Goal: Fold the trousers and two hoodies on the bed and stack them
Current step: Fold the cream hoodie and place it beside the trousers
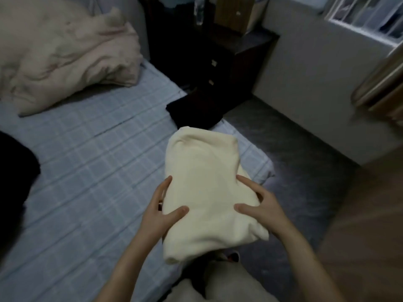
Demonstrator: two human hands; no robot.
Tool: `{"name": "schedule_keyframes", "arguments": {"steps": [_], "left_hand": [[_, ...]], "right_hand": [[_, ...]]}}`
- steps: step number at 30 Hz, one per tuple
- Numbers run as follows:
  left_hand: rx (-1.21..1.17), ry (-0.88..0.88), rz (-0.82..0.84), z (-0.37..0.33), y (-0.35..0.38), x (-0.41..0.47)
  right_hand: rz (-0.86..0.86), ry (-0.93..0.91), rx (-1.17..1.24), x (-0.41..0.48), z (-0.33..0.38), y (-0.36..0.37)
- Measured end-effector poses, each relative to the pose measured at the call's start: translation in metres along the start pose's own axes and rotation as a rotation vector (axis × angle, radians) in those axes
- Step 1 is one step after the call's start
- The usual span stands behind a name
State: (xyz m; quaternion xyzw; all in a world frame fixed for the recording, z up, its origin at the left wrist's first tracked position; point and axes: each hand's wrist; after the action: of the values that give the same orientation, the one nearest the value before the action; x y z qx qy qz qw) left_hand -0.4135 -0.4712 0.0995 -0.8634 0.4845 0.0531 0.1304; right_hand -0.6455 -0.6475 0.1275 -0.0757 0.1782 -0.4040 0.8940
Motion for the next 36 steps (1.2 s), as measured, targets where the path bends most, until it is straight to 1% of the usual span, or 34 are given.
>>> {"name": "schedule_keyframes", "arguments": {"steps": [4, 8, 18, 22, 28, 36], "left_hand": [[0.017, 0.036, 0.022, -0.032, 0.026, 0.012], [0.021, 0.041, -0.011, -0.05, 0.065, 0.024], [0.023, 0.02, -0.143, -0.077, 0.203, 0.036], [0.033, -0.001, -0.191, -0.087, 0.239, 0.044], [0.074, -0.053, -0.218, -0.092, 0.258, 0.067], [0.063, -0.111, -0.236, -0.077, 0.243, 0.138]], "right_hand": [[-0.042, -0.018, 0.033, 0.002, 0.011, -0.035], [-0.037, -0.04, 0.031, 0.016, 0.005, -0.078], [0.084, -0.07, 0.035, 0.05, -0.03, -0.212], [0.111, -0.054, 0.024, 0.067, -0.041, -0.249], [0.162, -0.046, 0.03, 0.101, -0.052, -0.268], [0.204, -0.01, 0.003, 0.183, -0.049, -0.257]]}}
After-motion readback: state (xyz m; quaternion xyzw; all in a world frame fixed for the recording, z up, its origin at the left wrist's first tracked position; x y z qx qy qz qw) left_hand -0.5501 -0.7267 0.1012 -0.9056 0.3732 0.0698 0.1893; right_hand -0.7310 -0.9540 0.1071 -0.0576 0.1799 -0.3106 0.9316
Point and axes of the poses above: each hand's wrist, its own x-axis towards the middle knuckle, its own y-axis out of the palm, z = x × y, and after that the axes turned 2 degrees about z, right-handed
